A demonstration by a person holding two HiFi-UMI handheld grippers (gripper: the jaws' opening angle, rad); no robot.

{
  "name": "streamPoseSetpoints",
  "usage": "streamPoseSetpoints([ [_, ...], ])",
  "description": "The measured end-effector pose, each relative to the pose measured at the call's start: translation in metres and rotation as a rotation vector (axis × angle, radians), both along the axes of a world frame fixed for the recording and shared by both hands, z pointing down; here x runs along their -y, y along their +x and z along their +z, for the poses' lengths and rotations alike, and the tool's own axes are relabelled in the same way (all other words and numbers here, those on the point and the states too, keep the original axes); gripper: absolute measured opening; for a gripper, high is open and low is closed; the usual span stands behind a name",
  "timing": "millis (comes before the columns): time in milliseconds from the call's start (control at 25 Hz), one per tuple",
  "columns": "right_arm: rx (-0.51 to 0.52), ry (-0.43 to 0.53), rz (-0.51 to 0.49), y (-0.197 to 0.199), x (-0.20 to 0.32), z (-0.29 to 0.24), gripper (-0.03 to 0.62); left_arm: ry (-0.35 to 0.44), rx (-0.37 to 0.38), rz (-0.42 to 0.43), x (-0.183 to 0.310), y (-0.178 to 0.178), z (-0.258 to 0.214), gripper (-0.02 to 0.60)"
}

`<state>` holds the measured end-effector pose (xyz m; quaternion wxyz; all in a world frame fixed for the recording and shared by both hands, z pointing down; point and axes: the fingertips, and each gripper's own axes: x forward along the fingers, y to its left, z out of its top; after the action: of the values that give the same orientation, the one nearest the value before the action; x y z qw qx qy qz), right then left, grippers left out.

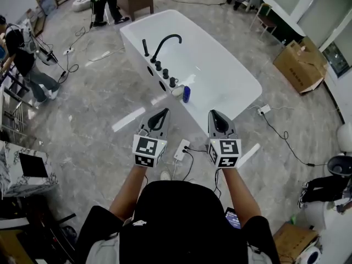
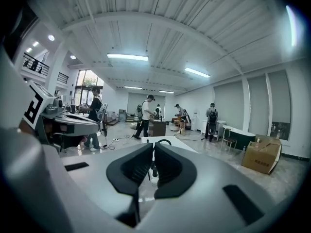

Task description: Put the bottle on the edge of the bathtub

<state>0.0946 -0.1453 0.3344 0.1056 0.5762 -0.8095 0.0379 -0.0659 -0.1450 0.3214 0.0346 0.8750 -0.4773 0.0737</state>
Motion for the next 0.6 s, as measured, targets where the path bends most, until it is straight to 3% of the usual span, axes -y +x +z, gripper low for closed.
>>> streamPoseSetpoints([
  [360,0.038,0.053,0.015,0.039,-0.014,-0.027,0.028,0.052,0.011,-0.014,-0.024,0.029,-0.029,0.011],
  [600,0.064,0.082,0.004,0.042,-0.029,-0.037,0.026,0.063,0.017,-0.022,-0.042,0.037,-0.033,0.011],
])
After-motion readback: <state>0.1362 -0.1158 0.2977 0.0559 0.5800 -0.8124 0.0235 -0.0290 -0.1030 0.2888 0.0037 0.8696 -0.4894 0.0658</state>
